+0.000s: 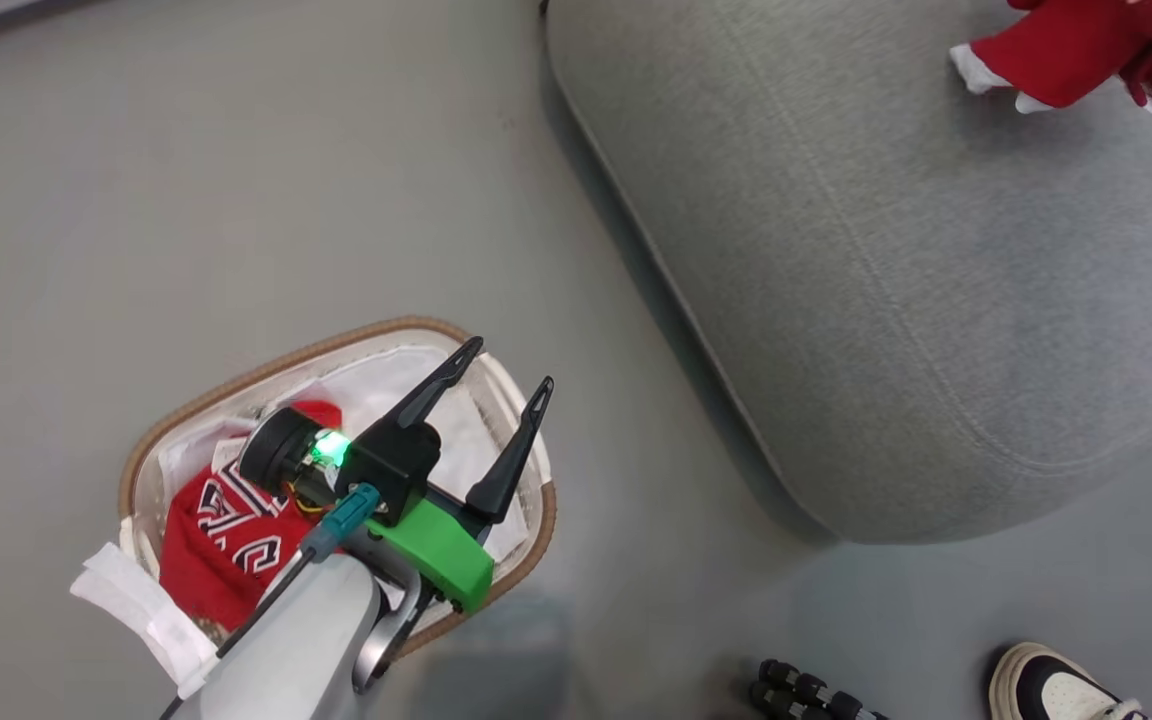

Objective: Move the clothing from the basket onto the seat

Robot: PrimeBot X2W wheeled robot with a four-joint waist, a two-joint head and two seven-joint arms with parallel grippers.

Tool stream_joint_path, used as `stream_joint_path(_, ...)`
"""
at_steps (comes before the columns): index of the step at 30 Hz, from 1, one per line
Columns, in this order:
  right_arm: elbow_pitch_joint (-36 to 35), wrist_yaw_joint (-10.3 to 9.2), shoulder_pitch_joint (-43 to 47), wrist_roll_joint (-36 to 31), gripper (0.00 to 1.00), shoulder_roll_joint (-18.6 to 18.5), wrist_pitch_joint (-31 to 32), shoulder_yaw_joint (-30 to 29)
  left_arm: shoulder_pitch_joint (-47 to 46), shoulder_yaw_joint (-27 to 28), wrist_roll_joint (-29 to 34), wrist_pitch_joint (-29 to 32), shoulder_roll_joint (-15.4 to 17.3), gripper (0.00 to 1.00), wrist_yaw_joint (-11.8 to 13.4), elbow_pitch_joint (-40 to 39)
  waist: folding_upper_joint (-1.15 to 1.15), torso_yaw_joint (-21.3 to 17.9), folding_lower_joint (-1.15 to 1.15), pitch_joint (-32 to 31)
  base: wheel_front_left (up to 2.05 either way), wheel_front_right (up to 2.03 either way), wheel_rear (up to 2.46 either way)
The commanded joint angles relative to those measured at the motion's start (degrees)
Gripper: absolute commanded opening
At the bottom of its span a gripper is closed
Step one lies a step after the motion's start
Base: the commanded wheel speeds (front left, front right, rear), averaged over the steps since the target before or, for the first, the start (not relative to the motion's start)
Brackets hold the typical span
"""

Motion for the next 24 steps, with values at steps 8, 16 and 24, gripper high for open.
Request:
stream_joint_path(8, 3.11, -0.08, 5.03, -5.55, 1.0, 4.45, -0.22, -9.96, -1.14, 1.51, -0.34, 0.04, 1.58, 1.0, 0.12, 0.35, 0.0, 4.94, -0.01, 4.56, 0.0, 0.0, 0.0)
stream_joint_path(16, -5.27, -0.08, 19.06, -4.17, 1.0, 8.73, -0.29, -17.86, 1.18, 5.22, 0.37, 0.05, 0.79, 1.0, 0.12, 1.32, 0.0, 5.56, -0.01, 0.95, 0.0, 0.0, 0.0)
stream_joint_path(24, -11.24, -0.08, 30.82, -1.15, 1.0, 11.42, -0.3, -17.3, 4.68, 10.9, 0.97, 0.04, -0.52, 1.0, 0.12, 3.06, 0.0, 6.58, -0.01, -4.08, 0.0, 0.0, 0.0)
